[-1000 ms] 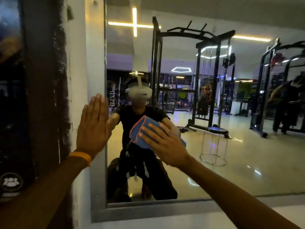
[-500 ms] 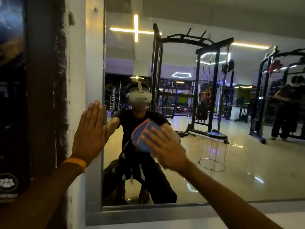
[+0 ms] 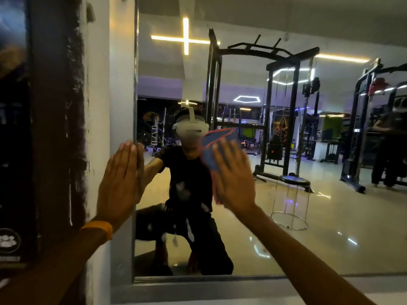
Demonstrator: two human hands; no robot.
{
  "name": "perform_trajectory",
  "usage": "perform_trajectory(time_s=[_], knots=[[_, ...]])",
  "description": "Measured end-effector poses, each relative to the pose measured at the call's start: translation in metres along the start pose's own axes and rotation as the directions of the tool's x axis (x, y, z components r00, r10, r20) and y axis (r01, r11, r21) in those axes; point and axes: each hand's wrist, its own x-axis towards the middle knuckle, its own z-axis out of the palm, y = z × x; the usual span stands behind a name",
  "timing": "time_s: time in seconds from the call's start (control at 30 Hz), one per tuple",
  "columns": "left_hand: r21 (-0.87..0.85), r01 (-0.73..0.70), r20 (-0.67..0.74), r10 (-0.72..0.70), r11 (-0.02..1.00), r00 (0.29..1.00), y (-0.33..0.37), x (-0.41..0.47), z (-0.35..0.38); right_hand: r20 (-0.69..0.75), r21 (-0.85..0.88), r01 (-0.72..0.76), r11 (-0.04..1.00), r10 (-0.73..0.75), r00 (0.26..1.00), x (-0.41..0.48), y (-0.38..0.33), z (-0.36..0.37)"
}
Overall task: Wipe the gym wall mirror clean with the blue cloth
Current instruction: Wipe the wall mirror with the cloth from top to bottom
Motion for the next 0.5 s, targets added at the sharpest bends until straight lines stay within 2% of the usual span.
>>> perform_trajectory(time_s=[0.07, 0.1, 0.13, 0.17, 0.2, 0.23, 0.27, 0.3, 0.33, 0.37, 0.4, 0.43, 0.5], knots=[[0.016, 0.063, 0.039, -0.064, 0.998, 0.997, -0.001, -0.002, 0.008, -0.087, 0.054, -0.227, 0.972, 0.231, 0.969, 0.007, -0.008, 0.002], [0.020, 0.073, 0.043, -0.074, 0.997, 0.996, -0.003, -0.005, 0.010, -0.088, 0.051, -0.266, 0.963, 0.270, 0.959, 0.000, -0.023, 0.007], [0.001, 0.071, 0.040, -0.071, 0.997, 0.997, -0.005, -0.007, 0.011, -0.061, 0.031, -0.230, 0.973, 0.231, 0.971, -0.017, -0.041, 0.015], [-0.028, 0.070, 0.025, -0.069, 0.997, 0.997, -0.006, -0.010, 0.010, -0.009, 0.008, -0.089, 0.996, 0.089, 0.996, -0.041, -0.059, 0.024], [-0.047, 0.062, 0.002, -0.062, 0.997, 0.998, -0.006, -0.014, 0.008, 0.064, -0.005, 0.133, 0.991, -0.133, 0.989, -0.070, -0.072, 0.032], [-0.057, 0.041, -0.018, -0.042, 0.998, 0.999, -0.006, -0.017, 0.007, 0.141, -0.014, 0.345, 0.938, -0.340, 0.930, -0.095, -0.075, 0.035], [-0.068, 0.021, -0.028, -0.023, 0.997, 0.999, -0.007, -0.021, 0.006, 0.195, -0.020, 0.478, 0.878, -0.466, 0.863, -0.106, -0.064, 0.033], [-0.085, 0.009, -0.029, -0.012, 0.996, 1.000, -0.010, -0.025, 0.006, 0.193, -0.024, 0.525, 0.850, -0.512, 0.837, -0.104, -0.044, 0.027], [-0.104, 0.003, -0.018, -0.005, 0.995, 1.000, -0.014, -0.031, 0.006, 0.163, -0.039, 0.496, 0.867, -0.484, 0.860, -0.094, -0.022, 0.020], [-0.115, -0.004, -0.002, 0.003, 0.993, 1.000, -0.016, -0.039, 0.008, 0.118, -0.061, 0.386, 0.921, -0.377, 0.919, -0.082, 0.003, 0.012], [-0.121, -0.018, 0.008, 0.019, 0.992, 1.000, -0.018, -0.047, 0.010, 0.067, -0.088, 0.208, 0.974, -0.203, 0.977, -0.068, 0.031, 0.001], [-0.125, -0.034, 0.010, 0.035, 0.992, 0.999, -0.019, -0.054, 0.012, 0.002, -0.076, -0.004, 0.997, 0.004, 1.000, -0.056, 0.057, -0.011], [-0.147, -0.037, -0.002, 0.038, 0.988, 0.999, -0.018, -0.062, 0.015, -0.105, 0.048, -0.366, 0.929, 0.369, 0.923, -0.047, 0.067, -0.023]])
